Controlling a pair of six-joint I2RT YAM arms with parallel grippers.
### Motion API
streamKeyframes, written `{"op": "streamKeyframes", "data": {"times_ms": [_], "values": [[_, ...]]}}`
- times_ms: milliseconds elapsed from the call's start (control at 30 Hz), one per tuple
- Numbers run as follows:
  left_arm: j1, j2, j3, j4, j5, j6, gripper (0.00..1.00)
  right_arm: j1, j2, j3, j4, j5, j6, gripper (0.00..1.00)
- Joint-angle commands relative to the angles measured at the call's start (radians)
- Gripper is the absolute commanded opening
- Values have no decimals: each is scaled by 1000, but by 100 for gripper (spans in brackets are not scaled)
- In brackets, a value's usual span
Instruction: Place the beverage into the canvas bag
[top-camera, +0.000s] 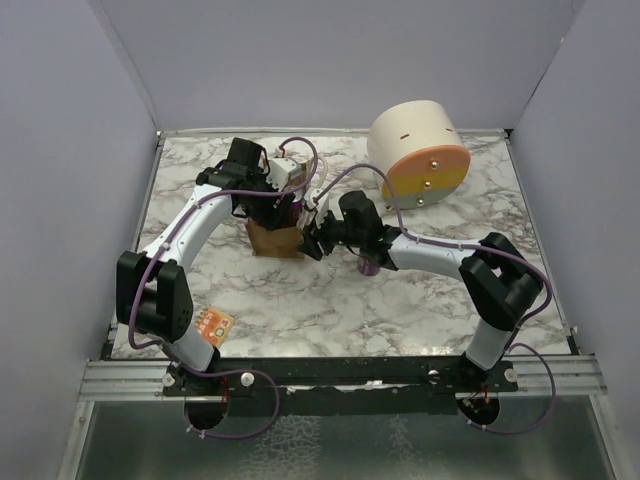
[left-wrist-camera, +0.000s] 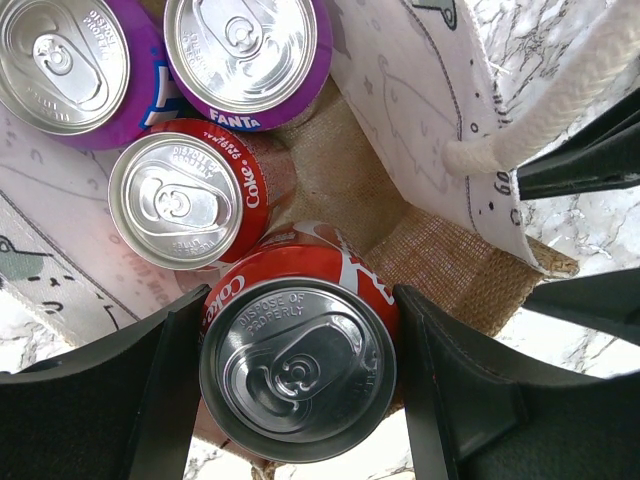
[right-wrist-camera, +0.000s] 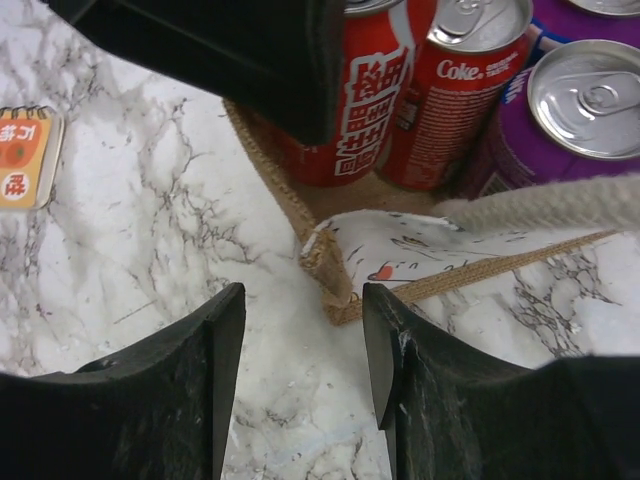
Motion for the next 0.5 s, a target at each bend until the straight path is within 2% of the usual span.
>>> {"op": "streamKeyframes", "data": {"times_ms": [0, 167, 467], "values": [[12, -15, -2, 15, 21, 6, 0, 4, -15, 12, 57, 102, 10, 48], [11, -11, -2, 11, 26, 6, 0, 4, -24, 27, 39, 105, -13, 46], [13, -9, -8, 14, 6, 7, 0, 7, -15, 94, -12, 24, 12, 36]]}}
